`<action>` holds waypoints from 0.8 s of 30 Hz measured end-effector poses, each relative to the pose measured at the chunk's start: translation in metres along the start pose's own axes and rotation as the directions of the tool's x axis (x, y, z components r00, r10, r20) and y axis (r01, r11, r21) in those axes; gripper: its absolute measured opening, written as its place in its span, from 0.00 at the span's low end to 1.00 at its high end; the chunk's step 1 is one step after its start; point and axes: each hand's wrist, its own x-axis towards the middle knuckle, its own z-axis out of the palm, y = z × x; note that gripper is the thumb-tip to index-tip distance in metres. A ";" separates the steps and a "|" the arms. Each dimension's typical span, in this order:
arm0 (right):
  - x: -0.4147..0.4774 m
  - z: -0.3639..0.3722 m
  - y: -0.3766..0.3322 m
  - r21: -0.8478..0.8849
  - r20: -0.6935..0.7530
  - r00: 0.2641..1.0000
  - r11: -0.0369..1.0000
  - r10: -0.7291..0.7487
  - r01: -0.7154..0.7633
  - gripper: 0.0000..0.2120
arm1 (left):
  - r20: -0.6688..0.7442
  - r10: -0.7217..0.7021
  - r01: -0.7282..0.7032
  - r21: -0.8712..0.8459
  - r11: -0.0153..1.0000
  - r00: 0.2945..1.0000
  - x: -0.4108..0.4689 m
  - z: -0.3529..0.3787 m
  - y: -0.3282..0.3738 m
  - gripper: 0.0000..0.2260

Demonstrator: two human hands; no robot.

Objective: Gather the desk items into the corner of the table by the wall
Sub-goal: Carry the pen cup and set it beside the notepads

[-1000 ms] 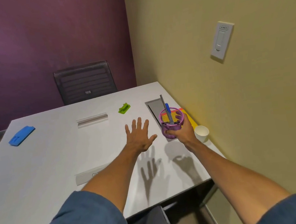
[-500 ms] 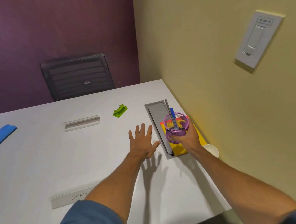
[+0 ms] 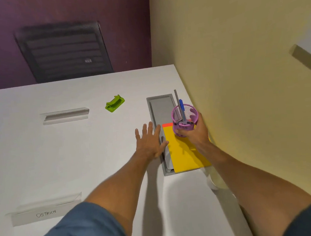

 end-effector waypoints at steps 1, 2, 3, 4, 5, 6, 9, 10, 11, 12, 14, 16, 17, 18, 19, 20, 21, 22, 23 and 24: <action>0.010 -0.001 0.003 0.000 0.000 1.000 1.000 0.003 -0.003 0.42 | 0.013 -0.008 0.008 0.000 1.000 1.000 0.006 0.005 -0.001 0.34; 0.019 -0.001 0.004 -0.001 -0.001 1.000 1.000 0.009 -0.009 0.42 | 0.023 -0.015 0.015 0.003 1.000 1.000 0.011 0.009 -0.002 0.34; 0.030 -0.001 0.006 0.002 -0.001 1.000 1.000 0.021 -0.021 0.42 | 0.031 -0.022 0.022 0.007 1.000 0.999 0.018 0.012 -0.003 0.34; 0.040 -0.002 0.009 0.004 -0.001 0.999 0.999 0.032 -0.032 0.42 | 0.037 -0.029 0.029 0.010 1.000 0.999 0.023 0.016 -0.004 0.35; 0.049 -0.001 0.011 0.001 -0.004 0.999 0.999 0.041 -0.041 0.43 | 0.038 -0.035 0.034 0.011 0.999 0.999 0.029 0.019 -0.005 0.35; 0.059 -0.001 0.013 -0.010 -0.012 0.999 0.999 0.047 -0.048 0.43 | 0.037 -0.039 0.038 0.011 0.999 0.999 0.035 0.022 -0.006 0.35; 0.082 0.002 0.018 -0.040 -0.030 0.999 0.998 0.045 -0.046 0.44 | 0.029 -0.043 0.042 0.010 0.999 0.999 0.049 0.029 -0.010 0.35; 0.088 0.002 0.021 -0.044 -0.033 0.998 0.998 0.047 -0.048 0.44 | 0.031 -0.045 0.045 0.008 0.999 0.999 0.053 0.032 -0.011 0.35; 0.093 0.002 0.024 -0.050 -0.037 0.998 0.997 0.054 -0.056 0.44 | 0.034 -0.050 0.049 0.007 0.999 0.998 0.057 0.034 -0.012 0.35; 0.098 0.002 0.026 -0.056 -0.043 0.997 0.996 0.062 -0.064 0.44 | 0.035 -0.056 0.056 0.006 0.998 0.998 0.059 0.036 -0.013 0.35; 0.107 0.003 0.031 -0.056 -0.052 0.996 0.996 0.073 -0.076 0.44 | 0.032 -0.071 0.071 0.000 0.997 0.997 0.063 0.038 -0.015 0.35; 0.114 0.002 0.036 -0.043 -0.061 0.995 0.995 0.084 -0.086 0.44 | 0.033 -0.080 0.080 -0.003 0.997 0.996 0.065 0.040 -0.017 0.35; 0.116 0.001 0.037 -0.030 -0.069 0.994 0.996 0.088 -0.090 0.44 | 0.037 -0.081 0.081 -0.004 0.997 0.996 0.066 0.041 -0.016 0.35; 0.119 0.000 0.039 -0.010 -0.077 0.993 0.996 0.093 -0.094 0.43 | 0.042 -0.082 0.082 -0.005 0.997 0.996 0.067 0.042 -0.016 0.35; 0.121 -0.001 0.040 0.014 -0.084 0.991 0.995 0.100 -0.099 0.43 | 0.050 -0.085 0.085 -0.006 0.996 0.995 0.067 0.043 -0.015 0.35; 0.124 -0.001 0.041 0.033 -0.090 0.990 0.994 0.106 -0.103 0.43 | 0.058 -0.090 0.091 -0.007 0.996 0.994 0.068 0.044 -0.015 0.35; 0.126 -0.001 0.041 0.042 -0.096 0.989 0.993 0.111 -0.107 0.43 | 0.064 -0.096 0.097 -0.011 0.995 0.993 0.068 0.045 -0.014 0.35; 0.127 -0.001 0.041 0.041 -0.101 0.988 0.993 0.115 -0.112 0.43 | 0.068 -0.100 0.101 -0.016 0.995 0.993 0.068 0.046 -0.015 0.35; 0.129 0.000 0.042 0.040 -0.101 0.988 0.992 0.119 -0.116 0.43 | 0.071 -0.103 0.105 -0.024 0.994 0.992 0.068 0.047 -0.014 0.35; 0.131 0.000 0.042 0.048 -0.098 0.988 0.992 0.123 -0.119 0.43 | 0.072 -0.106 0.108 -0.031 0.994 0.992 0.068 0.048 -0.014 0.36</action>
